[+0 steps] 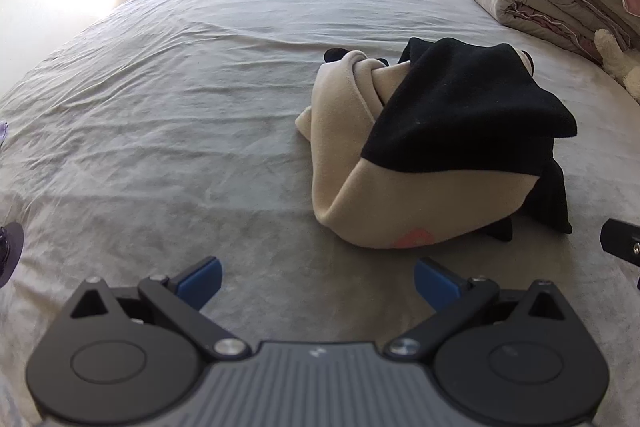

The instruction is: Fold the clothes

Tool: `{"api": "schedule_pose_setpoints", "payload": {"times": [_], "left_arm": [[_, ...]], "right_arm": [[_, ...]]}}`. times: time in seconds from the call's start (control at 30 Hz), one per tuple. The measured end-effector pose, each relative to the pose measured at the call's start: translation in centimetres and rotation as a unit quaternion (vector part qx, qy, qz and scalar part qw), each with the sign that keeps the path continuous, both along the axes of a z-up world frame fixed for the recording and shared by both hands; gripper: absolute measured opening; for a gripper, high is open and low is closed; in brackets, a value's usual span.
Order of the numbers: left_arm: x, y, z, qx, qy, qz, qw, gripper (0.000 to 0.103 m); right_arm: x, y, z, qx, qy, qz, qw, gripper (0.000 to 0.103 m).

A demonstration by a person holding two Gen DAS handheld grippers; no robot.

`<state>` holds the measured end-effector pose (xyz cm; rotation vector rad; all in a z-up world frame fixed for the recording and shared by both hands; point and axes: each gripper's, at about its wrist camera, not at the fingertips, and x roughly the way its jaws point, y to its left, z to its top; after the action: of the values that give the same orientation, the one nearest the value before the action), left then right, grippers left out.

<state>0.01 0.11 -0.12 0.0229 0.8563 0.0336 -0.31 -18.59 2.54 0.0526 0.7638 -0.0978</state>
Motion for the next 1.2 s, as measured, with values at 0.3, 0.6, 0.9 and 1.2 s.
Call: {"api": "schedule_pose_setpoints", "payload": {"times": [0.3, 0.6, 0.9, 1.2], "left_arm": [[0.33, 0.46, -0.33, -0.012, 0.014, 0.005, 0.9998, 0.102], [0.08, 0.80, -0.22, -0.009, 0.017, 0.009, 0.9998, 0.102], [0.26, 0.84, -0.40, -0.006, 0.021, 0.010, 0.9997, 0.102], [0.28, 1.00, -0.36, -0.008, 0.023, 0.012, 0.9996, 0.102]], "right_arm": [[0.06, 0.12, 0.00, 0.002, 0.007, -0.003, 1.000, 0.103], [0.11, 0.07, -0.30, 0.000, 0.014, -0.001, 1.000, 0.103], [0.18, 0.25, -0.37, 0.000, 0.021, 0.004, 1.000, 0.103], [0.28, 0.39, -0.40, -0.002, 0.026, 0.005, 1.000, 0.103]]}}
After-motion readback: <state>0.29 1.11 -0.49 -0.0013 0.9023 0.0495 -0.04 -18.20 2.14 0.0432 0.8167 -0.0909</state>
